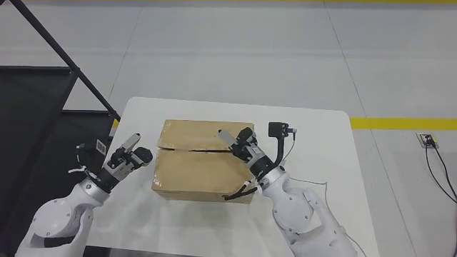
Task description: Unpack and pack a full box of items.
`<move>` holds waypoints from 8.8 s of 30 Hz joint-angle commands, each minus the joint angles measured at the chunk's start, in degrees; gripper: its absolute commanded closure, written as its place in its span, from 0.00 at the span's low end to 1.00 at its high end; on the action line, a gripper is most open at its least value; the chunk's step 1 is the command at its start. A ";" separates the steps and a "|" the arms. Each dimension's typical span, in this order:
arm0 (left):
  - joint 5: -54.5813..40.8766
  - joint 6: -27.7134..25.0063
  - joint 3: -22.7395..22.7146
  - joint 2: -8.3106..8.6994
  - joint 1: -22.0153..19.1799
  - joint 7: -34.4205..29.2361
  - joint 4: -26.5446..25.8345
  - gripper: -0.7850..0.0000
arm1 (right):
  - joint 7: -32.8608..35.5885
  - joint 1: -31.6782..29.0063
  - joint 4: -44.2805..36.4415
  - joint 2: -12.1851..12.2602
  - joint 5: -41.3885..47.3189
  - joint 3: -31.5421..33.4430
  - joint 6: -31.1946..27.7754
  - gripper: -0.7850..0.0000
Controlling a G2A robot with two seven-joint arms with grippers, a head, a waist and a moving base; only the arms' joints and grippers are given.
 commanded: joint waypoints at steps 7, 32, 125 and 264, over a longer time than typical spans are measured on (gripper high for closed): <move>1.45 0.35 2.46 -0.28 -2.37 0.40 -0.18 0.00 | -0.45 -1.21 -0.55 0.07 -0.03 1.20 -2.37 0.00; 8.35 -7.70 7.42 -0.74 -8.09 -1.89 4.97 0.00 | 11.19 -7.56 -3.29 2.72 5.26 11.17 -20.21 0.00; 45.09 -15.43 11.02 -1.26 3.18 0.13 -18.83 1.00 | 14.29 -4.89 6.22 6.82 7.61 13.14 -35.34 0.00; 39.77 -14.12 16.01 -0.85 20.28 19.43 -13.79 0.00 | 21.07 9.15 21.19 6.81 19.22 4.96 -34.69 0.00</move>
